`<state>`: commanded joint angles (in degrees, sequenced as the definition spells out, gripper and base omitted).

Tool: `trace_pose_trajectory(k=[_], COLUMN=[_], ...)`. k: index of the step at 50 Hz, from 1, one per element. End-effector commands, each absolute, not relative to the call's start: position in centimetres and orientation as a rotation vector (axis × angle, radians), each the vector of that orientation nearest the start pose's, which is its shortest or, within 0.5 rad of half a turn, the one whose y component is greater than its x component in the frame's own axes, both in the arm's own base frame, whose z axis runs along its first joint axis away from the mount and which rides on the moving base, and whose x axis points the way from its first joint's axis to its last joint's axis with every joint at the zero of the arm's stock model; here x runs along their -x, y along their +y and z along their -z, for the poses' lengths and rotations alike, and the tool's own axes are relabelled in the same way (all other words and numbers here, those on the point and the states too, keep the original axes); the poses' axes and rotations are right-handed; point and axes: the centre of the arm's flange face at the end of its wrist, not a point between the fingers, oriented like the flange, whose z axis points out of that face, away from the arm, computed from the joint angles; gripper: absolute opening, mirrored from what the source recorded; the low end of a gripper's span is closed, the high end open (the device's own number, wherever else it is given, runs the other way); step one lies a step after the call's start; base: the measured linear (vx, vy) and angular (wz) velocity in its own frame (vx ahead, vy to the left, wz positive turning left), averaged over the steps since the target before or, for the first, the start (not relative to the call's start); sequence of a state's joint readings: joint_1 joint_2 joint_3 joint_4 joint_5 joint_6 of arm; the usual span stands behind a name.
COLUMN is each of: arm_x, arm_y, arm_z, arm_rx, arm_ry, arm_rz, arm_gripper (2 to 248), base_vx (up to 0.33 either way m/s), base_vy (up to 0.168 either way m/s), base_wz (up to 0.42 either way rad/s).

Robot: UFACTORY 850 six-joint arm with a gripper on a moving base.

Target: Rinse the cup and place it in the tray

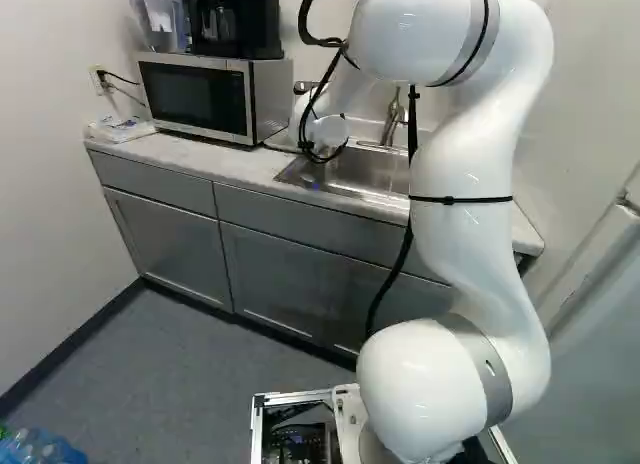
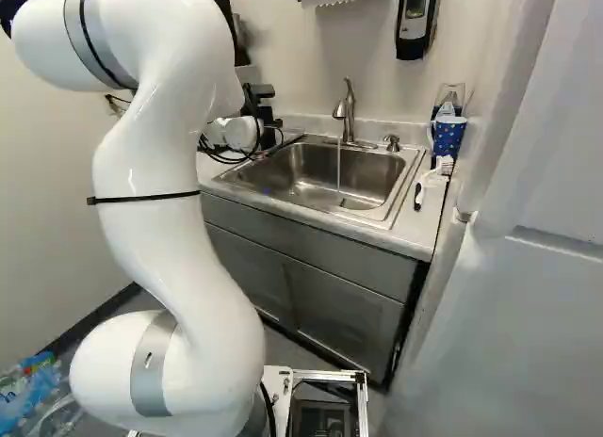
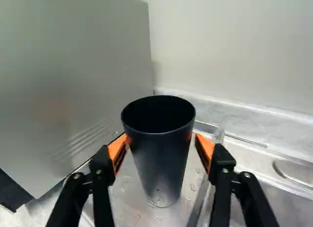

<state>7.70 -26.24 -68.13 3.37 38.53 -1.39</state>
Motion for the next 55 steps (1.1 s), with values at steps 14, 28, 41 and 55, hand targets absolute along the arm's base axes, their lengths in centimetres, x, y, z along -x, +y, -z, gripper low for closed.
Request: trace_pose_trajectory(k=[14, 28, 41, 55], arm_x=[-65.2, -65.1, -65.0, -65.0], arm_y=[8.5, 8.5, 8.5, 8.4], arm_z=[-48.3, -49.7, -51.2, -52.8], arm_rx=[2.342, 2.318, 2.292, 2.264], arm_ry=[-0.096, -0.094, -0.092, -0.09], arm_rz=[1.981, 2.006, 2.033, 2.062], arm_gripper=[247, 247, 247, 247], base_vx=[0.0, 0.0, 0.0, 0.0], base_vy=[0.0, 0.0, 0.0, 0.0], base_wz=[0.0, 0.0, 0.0, 0.0])
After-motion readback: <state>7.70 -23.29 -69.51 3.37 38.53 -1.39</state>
